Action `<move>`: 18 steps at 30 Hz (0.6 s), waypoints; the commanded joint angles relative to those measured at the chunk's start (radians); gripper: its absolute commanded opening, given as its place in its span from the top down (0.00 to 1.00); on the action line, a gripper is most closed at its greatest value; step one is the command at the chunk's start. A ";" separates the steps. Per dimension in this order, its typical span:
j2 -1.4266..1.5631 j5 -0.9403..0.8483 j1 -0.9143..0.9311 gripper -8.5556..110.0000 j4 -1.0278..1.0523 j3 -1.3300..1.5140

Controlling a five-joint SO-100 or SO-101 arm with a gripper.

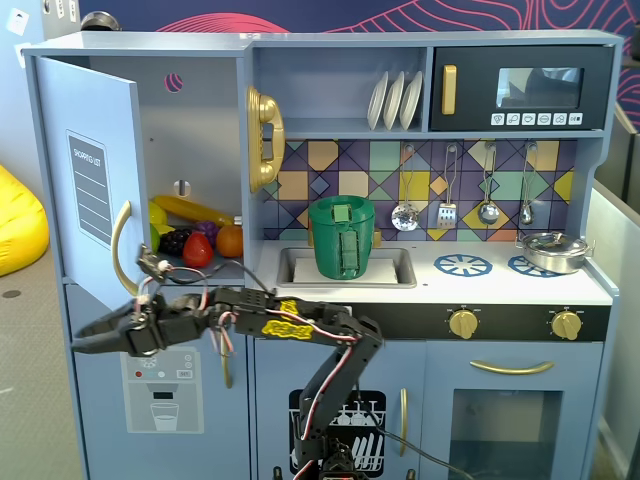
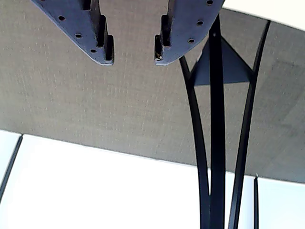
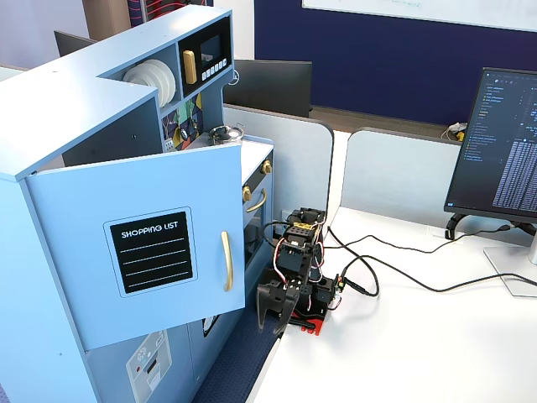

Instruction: Close the left cabinet door

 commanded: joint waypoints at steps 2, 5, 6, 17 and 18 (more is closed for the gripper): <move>-0.063 -0.014 0.021 0.93 -0.048 -0.137; -0.078 -0.014 0.035 0.93 -0.063 -0.137; -0.080 -0.014 0.043 0.93 -0.071 -0.133; -0.063 -0.008 0.123 0.93 -0.109 -0.069; -0.054 -0.008 0.133 0.93 -0.110 -0.055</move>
